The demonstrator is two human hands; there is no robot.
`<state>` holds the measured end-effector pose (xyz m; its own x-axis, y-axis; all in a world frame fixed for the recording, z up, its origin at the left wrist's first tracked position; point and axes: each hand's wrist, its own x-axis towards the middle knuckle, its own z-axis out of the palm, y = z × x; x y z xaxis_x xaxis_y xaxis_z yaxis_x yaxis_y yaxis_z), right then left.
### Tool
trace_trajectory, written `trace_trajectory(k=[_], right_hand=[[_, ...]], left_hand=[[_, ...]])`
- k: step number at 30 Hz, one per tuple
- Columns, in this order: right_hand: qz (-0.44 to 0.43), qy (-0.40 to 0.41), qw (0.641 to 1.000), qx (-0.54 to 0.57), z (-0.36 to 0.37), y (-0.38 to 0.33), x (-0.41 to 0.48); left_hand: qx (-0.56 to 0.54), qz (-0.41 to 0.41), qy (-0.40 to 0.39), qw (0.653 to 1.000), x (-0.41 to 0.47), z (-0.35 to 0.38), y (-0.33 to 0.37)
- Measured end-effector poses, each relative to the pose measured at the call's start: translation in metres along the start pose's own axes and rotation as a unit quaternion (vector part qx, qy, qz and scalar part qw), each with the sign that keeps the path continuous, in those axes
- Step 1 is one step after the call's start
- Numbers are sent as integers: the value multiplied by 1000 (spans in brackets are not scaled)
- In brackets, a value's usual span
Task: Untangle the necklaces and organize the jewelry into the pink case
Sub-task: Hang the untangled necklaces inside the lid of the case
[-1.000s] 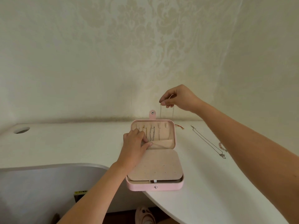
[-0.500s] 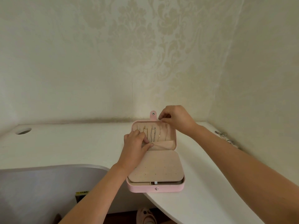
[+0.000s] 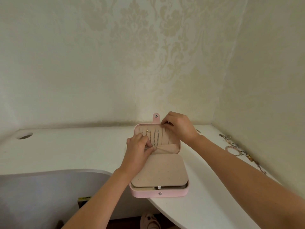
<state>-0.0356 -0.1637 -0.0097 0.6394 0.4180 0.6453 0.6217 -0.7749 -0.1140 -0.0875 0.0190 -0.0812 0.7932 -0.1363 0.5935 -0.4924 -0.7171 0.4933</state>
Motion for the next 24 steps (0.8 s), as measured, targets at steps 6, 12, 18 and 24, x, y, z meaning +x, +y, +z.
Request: trace_trajectory(k=[6, 12, 18, 24], right_hand=[[-9, 8, 1000, 2, 3, -3, 0], [-26, 25, 996, -84, 11, -7, -6], [132, -19, 990, 46, 10, -10, -7], [174, -53, 974, 133, -6, -11, -5]], left_hand=[[0, 0, 3, 1000, 0, 0, 0], [4, 2, 6, 1000, 0, 1, -2], [8, 3, -1, 1000, 0, 2, -2], [15, 5, -6, 1000, 1, 1, 0]])
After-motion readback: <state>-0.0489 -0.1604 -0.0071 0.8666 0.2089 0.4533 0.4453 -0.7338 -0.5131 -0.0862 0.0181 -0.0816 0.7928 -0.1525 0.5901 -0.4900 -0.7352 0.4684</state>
